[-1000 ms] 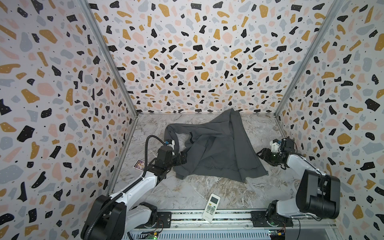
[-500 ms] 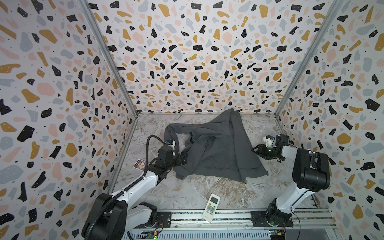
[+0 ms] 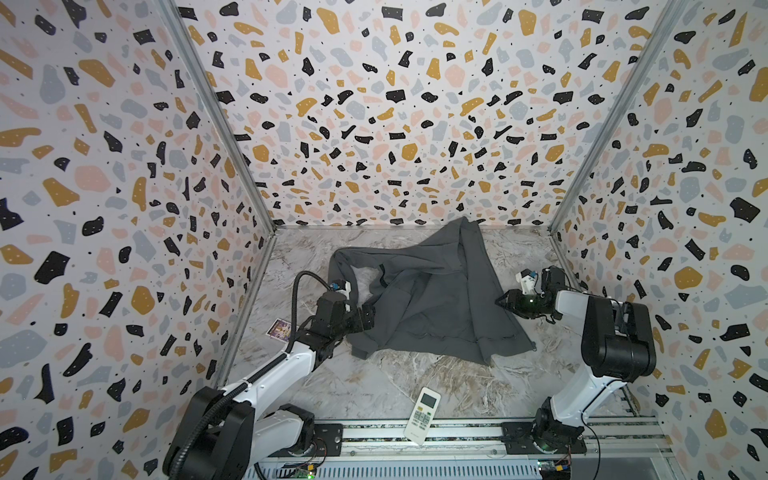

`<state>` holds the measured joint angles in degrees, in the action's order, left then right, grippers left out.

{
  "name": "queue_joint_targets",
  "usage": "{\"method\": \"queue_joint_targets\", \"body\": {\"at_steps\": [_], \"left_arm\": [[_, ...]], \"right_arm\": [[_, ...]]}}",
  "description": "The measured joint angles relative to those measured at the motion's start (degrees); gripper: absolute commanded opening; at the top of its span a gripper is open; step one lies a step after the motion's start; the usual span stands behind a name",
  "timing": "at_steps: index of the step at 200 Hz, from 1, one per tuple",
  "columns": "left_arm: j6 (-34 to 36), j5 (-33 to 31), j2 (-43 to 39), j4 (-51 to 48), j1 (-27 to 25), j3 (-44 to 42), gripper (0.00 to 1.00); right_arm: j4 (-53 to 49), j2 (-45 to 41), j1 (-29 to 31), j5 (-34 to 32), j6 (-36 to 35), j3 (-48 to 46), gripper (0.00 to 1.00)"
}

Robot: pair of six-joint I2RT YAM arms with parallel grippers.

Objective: Zip up the jacket

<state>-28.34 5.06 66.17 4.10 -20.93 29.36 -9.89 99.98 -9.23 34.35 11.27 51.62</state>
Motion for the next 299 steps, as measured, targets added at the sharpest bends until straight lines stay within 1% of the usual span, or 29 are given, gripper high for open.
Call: {"method": "queue_joint_targets", "body": {"at_steps": [10, 22, 41, 50, 66, 88, 114, 133, 152, 166, 196, 213, 228, 231, 243, 260, 268, 275, 299], "left_arm": [[-0.02, 0.00, -0.37, 0.00, 0.00, -0.02, 0.92], [-0.02, 0.00, -0.87, 0.04, -0.02, -0.02, 0.92], [-0.04, 0.00, -1.27, 0.04, -0.09, -0.07, 0.91], [-0.04, 0.00, -1.53, 0.00, -0.09, -0.13, 0.91], [-0.13, 0.00, -2.21, -0.07, -0.13, -0.42, 0.91], [-0.44, -0.02, -3.65, -0.44, -0.15, -0.74, 0.91], [-0.46, -0.07, -5.09, -0.63, -0.15, -0.76, 0.91], [-0.46, -0.07, -5.53, -0.63, -0.15, -0.79, 0.91], [-0.46, -0.07, -5.53, -0.61, -0.20, -1.07, 0.91], [-0.48, 0.00, -5.53, -0.48, -0.26, -1.53, 0.91], [-0.66, 0.04, -5.51, 0.04, -0.31, -2.82, 0.91], [-0.74, 0.04, -5.51, 0.35, -0.31, -3.39, 0.91], [-0.81, 0.04, -5.53, 0.42, -0.31, -3.76, 0.91], [-0.81, 0.04, -5.57, 0.39, -0.31, -3.80, 0.91], [-0.81, 0.02, -5.97, 0.17, -0.31, -3.89, 0.91], [-0.76, -0.04, -7.28, -0.15, -0.31, -3.89, 0.92], [-0.68, -0.22, -8.04, -0.37, -0.31, -3.89, 0.92], [-0.57, -0.48, -8.79, -0.63, -0.31, -3.89, 0.92], [-0.20, -1.33, -10.58, -1.60, -0.31, -3.89, 0.92]], "right_arm": [[-1.31, -1.33, 0.15, -1.66, 0.00, -0.50, 0.51], [-2.73, -2.21, 0.24, -2.91, -0.11, -0.96, 0.44], [-3.87, -2.23, 0.37, -3.13, 0.00, -1.11, 0.35], [-3.96, -2.23, 0.39, -3.10, 0.02, -1.31, 0.29], [-4.24, -2.23, 0.87, -3.08, 0.50, -1.77, 0.12], [-6.16, -4.26, 2.71, -4.48, 1.05, -2.12, 0.00], [-11.41, -12.04, 6.91, -10.10, 2.43, -1.42, 0.00], [-16.24, -17.86, 11.10, -15.85, 4.11, 1.70, 0.00], [-19.96, -21.88, 16.87, -21.92, 7.02, 5.84, 0.00], [-21.11, -23.56, 21.66, -24.79, 9.79, 7.69, 0.00], [-20.33, -23.71, 31.78, -27.61, 18.14, 8.31, 0.00], [-16.02, -21.68, 37.51, -28.00, 24.30, 7.30, 0.00], [-11.30, -17.51, 42.10, -28.22, 29.22, 7.04, 0.00], [-10.45, -16.46, 42.86, -28.26, 30.08, 7.04, 0.04], [-6.97, -11.61, 45.70, -28.37, 33.42, 7.54, 0.26], [-3.23, -5.51, 48.11, -27.61, 36.09, 8.63, 0.44], [-1.49, -3.58, 48.89, -26.86, 37.31, 8.79, 0.49], [-0.59, -2.82, 49.24, -26.16, 38.03, 8.79, 0.51], [0.63, -3.41, 49.44, -23.69, 39.06, 9.44, 0.55]]}}
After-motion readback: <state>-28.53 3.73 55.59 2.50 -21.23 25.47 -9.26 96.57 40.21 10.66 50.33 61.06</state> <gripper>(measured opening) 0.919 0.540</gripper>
